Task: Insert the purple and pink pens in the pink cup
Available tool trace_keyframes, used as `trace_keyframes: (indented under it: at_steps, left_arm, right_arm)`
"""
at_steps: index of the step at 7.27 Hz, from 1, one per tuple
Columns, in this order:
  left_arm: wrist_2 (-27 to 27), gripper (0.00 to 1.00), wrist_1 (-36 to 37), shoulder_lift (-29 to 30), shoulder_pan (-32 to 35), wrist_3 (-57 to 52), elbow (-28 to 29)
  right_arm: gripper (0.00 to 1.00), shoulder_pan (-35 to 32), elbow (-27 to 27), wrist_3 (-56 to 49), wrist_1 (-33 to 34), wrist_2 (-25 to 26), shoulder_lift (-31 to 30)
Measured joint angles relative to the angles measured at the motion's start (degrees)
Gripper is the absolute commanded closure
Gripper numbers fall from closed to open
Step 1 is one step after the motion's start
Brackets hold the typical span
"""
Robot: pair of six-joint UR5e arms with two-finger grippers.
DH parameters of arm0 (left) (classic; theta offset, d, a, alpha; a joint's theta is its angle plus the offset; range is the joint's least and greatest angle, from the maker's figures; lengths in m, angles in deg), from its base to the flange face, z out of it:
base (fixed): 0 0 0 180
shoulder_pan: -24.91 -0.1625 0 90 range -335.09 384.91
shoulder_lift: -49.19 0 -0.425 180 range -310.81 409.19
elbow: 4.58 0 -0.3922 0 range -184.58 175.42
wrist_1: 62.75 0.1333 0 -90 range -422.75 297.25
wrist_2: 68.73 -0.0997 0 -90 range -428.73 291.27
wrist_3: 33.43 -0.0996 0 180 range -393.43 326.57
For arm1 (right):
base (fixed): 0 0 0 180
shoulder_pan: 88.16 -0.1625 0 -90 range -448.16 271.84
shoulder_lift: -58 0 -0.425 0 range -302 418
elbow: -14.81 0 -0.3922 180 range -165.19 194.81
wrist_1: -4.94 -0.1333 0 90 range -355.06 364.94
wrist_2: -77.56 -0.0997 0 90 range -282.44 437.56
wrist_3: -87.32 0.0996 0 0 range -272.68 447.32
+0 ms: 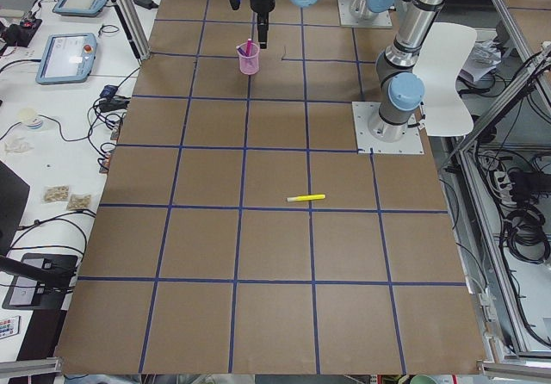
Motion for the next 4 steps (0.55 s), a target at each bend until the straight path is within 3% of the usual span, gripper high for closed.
trace_keyframes:
  at_steps: [4]
  left_arm:
    - [0.0,0.0,2.0,-0.2,-1.2,-2.8,-1.2]
  right_arm:
    - [0.0,0.0,0.0,-4.3,-0.5,0.7,0.0]
